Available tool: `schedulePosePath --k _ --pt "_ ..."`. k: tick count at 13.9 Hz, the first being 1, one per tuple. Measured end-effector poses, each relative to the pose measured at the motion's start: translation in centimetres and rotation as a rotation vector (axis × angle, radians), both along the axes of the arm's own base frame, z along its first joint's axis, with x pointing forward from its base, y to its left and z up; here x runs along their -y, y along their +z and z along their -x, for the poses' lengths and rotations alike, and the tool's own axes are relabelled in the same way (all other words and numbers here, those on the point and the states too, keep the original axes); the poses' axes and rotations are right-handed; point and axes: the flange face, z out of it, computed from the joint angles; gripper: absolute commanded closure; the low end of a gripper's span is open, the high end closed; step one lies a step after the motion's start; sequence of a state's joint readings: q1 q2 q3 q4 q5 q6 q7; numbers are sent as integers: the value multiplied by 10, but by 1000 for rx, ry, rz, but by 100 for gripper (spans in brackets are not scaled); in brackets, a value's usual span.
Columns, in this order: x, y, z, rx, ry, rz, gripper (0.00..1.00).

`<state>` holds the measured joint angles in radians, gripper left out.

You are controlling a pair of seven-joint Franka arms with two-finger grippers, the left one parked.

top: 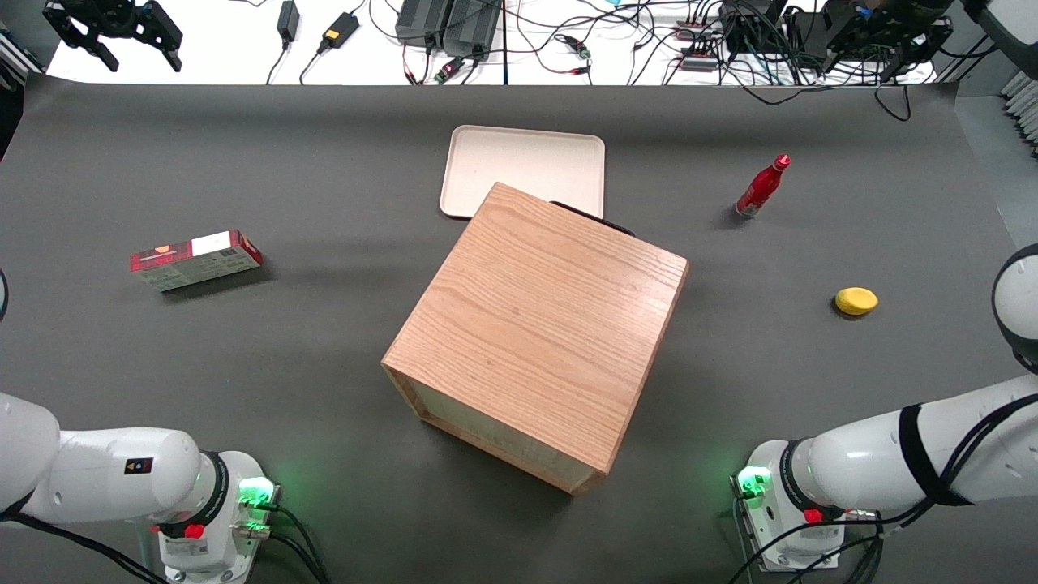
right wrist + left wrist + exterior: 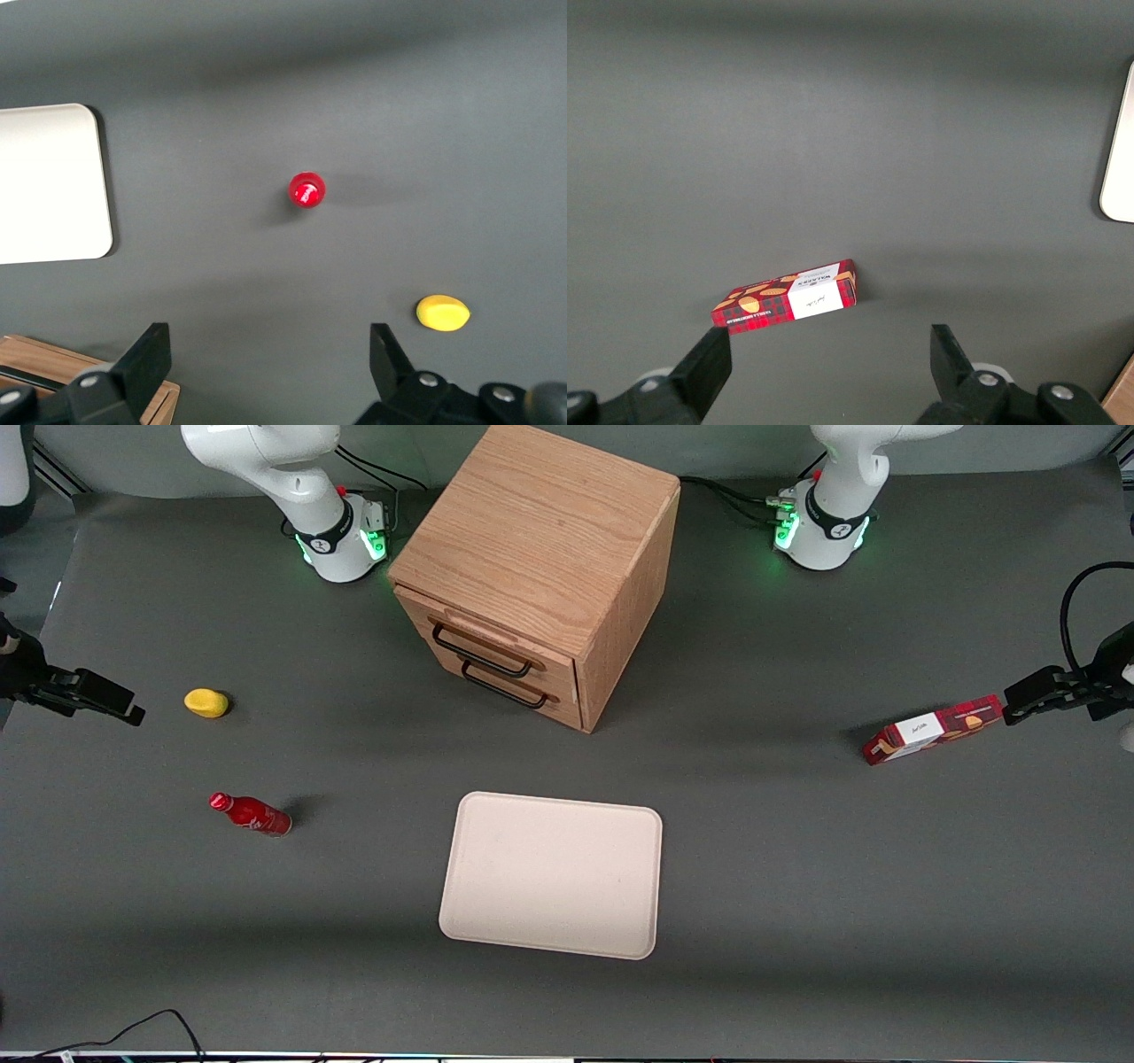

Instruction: Close top drawer

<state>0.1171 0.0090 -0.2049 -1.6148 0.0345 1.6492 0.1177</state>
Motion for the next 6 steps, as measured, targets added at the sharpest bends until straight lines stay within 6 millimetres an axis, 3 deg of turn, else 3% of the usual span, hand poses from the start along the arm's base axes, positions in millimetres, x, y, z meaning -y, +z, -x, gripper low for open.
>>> schedulePosePath --k 6 --pt "3 0 6 -5 -10 13 0"
